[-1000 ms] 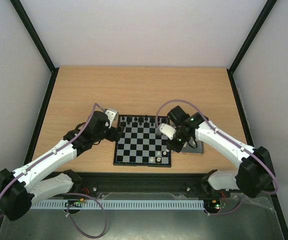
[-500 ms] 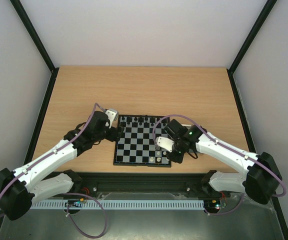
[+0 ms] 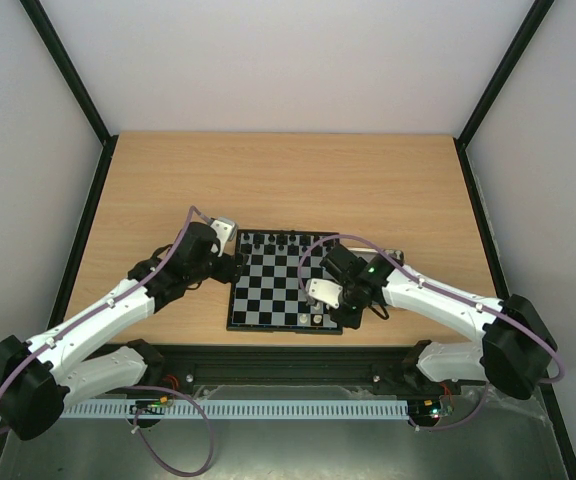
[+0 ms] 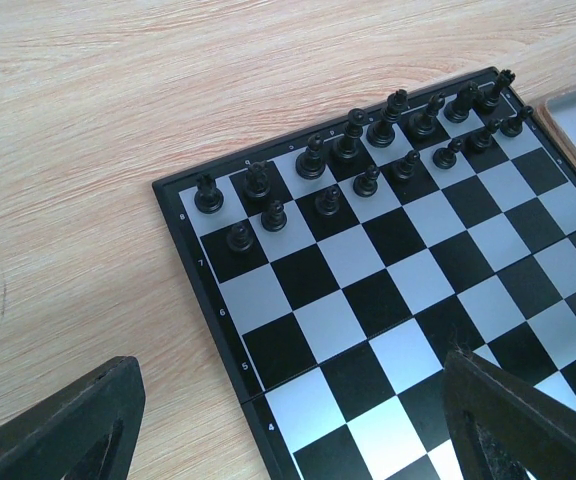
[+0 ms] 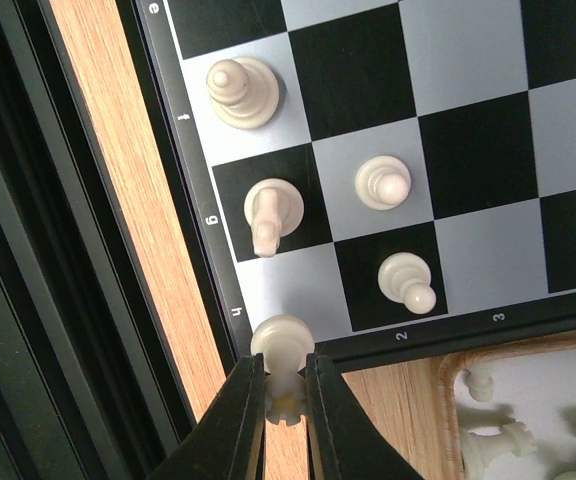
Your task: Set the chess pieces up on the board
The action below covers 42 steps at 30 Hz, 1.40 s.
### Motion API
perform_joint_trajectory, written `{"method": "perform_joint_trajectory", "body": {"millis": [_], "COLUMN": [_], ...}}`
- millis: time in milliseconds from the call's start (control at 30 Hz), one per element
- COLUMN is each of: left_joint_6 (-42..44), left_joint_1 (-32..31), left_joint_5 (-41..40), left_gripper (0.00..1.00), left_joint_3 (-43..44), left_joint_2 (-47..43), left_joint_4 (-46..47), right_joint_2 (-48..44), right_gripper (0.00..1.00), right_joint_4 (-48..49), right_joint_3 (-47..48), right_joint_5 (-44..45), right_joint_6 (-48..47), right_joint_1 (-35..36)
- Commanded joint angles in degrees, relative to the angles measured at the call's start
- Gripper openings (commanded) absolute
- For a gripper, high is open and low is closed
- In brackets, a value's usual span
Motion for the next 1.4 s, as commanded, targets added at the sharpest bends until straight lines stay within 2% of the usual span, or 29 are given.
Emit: {"method": "perform_joint_trajectory", "body": {"millis": [0, 433, 700, 933, 1000, 1167, 1367], "left_joint_6": [0.0, 0.0, 0.0, 0.0, 0.0, 0.0, 0.1], "left_joint_1": [-0.3, -0.3, -0.3, -0.4, -0.3, -0.4, -0.3], "left_joint_5": [-0.2, 0.1, 0.2, 0.2, 0.2, 0.3, 0.5], "left_gripper": [0.84, 0.84, 0.84, 0.84, 0.84, 0.84, 0.84], "left_joint_3": [0.1, 0.1, 0.1, 0.1, 0.1, 0.1, 0.1], "left_joint_2": [0.6, 0.9, 0.8, 0.8, 0.8, 0.8, 0.8], "left_joint_4": [-0.1, -0.1, -0.1, -0.2, -0.2, -0.1, 0.0], "right_joint_2": [1.8, 4.3, 3.7, 0.0, -1.3, -2.7, -1.6], "right_gripper": [0.08, 0.08, 0.22, 0.25, 0.25, 0.25, 0.21], "right_joint_4": [0.9, 3.1, 1.9, -1.1, -2.2, -4.3, -4.3], "right_joint_3": [-1.1, -1.5, -1.4, 1.4, 2.3, 3.9, 4.3], "right_joint_5": [1.5, 2.2, 1.9, 2.8, 1.9, -1.7, 2.0], "right_joint_6": [0.4, 0.7, 0.8, 0.8, 0.5, -1.9, -1.5], "right_joint_1": [1.2, 2.0, 2.2, 1.1, -1.1, -12.4, -22.6]}}
